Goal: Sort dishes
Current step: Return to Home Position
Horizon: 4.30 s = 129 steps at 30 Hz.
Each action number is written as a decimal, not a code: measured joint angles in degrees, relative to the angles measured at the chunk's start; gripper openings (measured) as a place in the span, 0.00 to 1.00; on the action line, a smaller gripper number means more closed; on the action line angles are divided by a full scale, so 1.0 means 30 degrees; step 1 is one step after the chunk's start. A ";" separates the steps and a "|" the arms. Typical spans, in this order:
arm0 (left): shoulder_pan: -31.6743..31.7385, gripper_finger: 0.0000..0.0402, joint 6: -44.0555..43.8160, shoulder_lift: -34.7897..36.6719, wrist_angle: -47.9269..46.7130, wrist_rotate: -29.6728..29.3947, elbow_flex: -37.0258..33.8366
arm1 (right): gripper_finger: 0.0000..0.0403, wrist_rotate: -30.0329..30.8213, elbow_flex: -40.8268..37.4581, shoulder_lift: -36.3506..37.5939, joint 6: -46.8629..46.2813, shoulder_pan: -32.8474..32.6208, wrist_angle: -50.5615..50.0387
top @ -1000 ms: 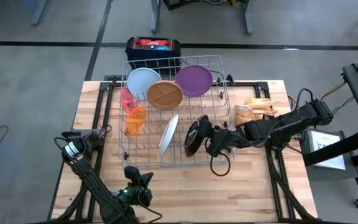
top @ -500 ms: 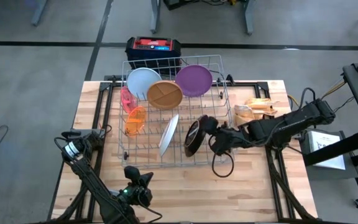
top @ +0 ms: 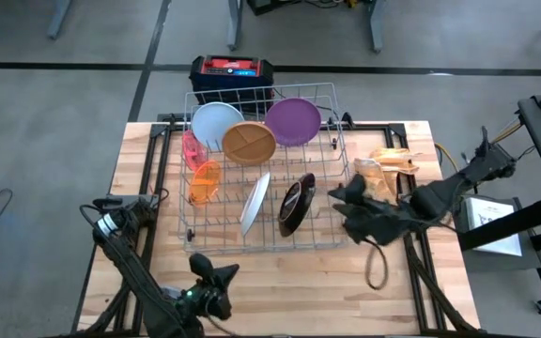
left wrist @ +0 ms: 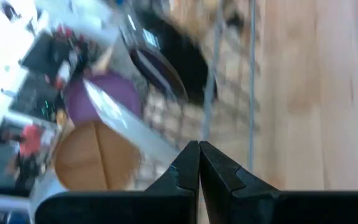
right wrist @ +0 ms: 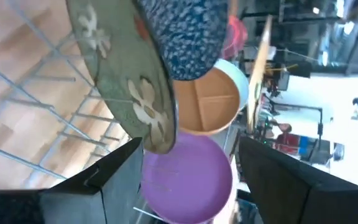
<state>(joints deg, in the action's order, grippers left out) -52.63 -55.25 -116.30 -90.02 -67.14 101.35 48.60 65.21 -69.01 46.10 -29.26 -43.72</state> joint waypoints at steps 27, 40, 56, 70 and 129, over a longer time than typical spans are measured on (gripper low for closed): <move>0.3214 0.00 2.6887 -0.0018 1.3454 0.9415 1.0007 | 0.46 -0.7687 0.0444 -0.2309 -0.2860 -0.4686 1.5764; 0.3636 0.00 2.7899 0.0040 1.4725 1.2704 0.9163 | 0.37 -1.4142 0.0350 -0.4139 -0.2604 -0.0298 1.9505; 0.4245 0.00 2.8546 0.3239 2.5269 1.6124 -0.0438 | 0.24 -1.2944 -0.1580 -0.0168 -0.4831 -0.1030 1.6074; 0.3049 0.00 2.5509 1.6067 2.6998 0.8870 -1.3680 | 0.23 -0.7645 -0.6169 0.4049 -0.7482 -0.2746 1.5740; 0.3333 0.00 2.5120 2.5487 2.7340 0.4542 -2.1363 | 0.03 -1.7113 -2.1573 2.2819 -1.0215 0.6966 1.5622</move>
<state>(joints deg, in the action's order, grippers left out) -42.63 20.11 -39.84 -8.00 -53.52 37.26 -2.74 0.49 -0.55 15.46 -8.36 3.14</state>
